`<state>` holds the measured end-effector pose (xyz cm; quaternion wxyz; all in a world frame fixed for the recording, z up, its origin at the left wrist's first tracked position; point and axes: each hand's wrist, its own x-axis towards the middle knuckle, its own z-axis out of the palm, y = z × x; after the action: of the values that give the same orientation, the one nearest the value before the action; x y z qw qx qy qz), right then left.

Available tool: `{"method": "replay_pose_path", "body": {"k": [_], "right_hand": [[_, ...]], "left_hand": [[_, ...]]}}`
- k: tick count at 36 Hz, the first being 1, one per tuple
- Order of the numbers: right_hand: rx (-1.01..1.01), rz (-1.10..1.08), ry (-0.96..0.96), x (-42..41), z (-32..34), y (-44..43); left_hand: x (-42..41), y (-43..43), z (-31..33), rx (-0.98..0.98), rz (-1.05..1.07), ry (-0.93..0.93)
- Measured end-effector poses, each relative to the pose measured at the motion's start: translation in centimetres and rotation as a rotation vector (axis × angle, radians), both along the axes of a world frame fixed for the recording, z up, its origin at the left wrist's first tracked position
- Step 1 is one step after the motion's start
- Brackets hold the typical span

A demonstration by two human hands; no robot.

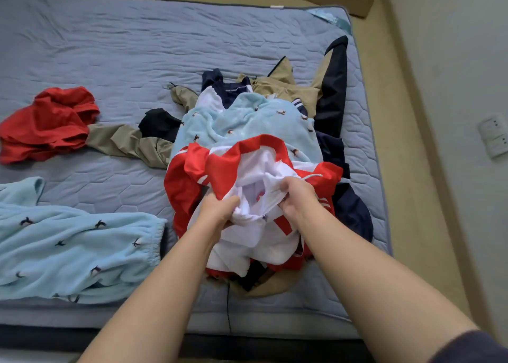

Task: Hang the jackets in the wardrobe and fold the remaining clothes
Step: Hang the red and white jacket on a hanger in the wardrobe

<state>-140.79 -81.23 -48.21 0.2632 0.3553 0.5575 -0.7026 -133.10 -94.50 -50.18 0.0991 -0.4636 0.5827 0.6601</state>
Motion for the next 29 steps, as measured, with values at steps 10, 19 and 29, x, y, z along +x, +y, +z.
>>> {"method": "replay_pose_path", "body": {"k": [10,19,29], "right_hand": [[-0.345,-0.035,0.151,3.0,14.0,0.7],[-0.57,0.067,0.294,6.9,33.0,-0.8],[-0.82,0.474,0.349,14.1,44.8,-2.6]], "left_hand": [[2.4,-1.6,13.3,0.321,0.442,0.316],[8.5,-1.6,33.4,0.473,0.527,0.646],[21.7,0.0,46.3,0.205,0.921,0.955]]}}
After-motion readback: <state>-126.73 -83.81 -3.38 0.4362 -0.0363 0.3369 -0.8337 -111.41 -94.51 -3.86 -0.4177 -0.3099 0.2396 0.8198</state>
